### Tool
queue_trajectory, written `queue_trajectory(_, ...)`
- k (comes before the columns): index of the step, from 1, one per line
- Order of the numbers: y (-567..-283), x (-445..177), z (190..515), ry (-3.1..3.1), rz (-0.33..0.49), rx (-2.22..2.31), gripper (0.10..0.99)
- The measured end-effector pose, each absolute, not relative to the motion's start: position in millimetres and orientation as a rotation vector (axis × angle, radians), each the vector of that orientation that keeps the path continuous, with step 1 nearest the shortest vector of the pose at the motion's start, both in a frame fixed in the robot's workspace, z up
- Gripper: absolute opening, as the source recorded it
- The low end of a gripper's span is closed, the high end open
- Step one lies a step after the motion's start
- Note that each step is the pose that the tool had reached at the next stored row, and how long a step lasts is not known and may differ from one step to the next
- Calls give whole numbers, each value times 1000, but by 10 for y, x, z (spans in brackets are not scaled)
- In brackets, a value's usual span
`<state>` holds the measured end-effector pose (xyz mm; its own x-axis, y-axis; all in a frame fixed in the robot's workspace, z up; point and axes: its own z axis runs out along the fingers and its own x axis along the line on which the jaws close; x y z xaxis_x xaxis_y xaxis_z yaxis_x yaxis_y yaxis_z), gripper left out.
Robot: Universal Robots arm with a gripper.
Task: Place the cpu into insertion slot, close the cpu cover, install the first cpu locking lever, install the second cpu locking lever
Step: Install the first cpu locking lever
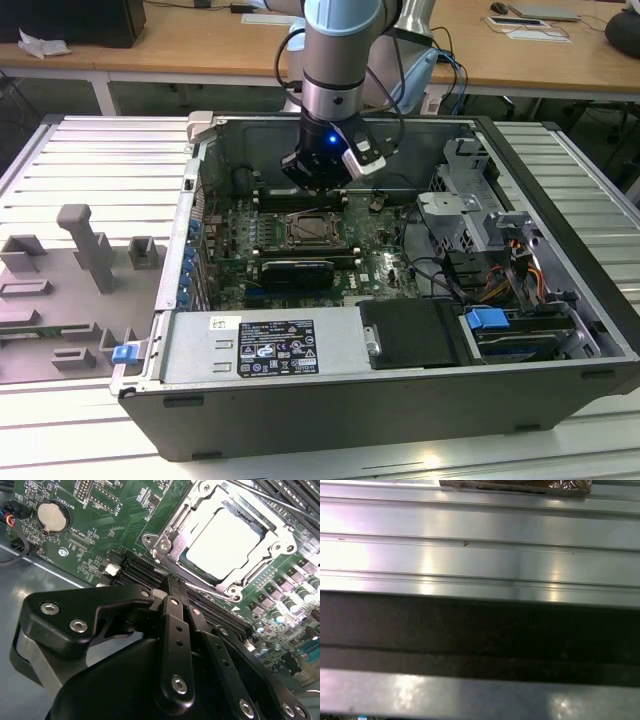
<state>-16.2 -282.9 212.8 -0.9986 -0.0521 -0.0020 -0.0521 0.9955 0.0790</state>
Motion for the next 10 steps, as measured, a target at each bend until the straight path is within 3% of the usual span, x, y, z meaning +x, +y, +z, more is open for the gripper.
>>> queue_trajectory(10,-2829,-133,2063,-3137,-125,81,106)
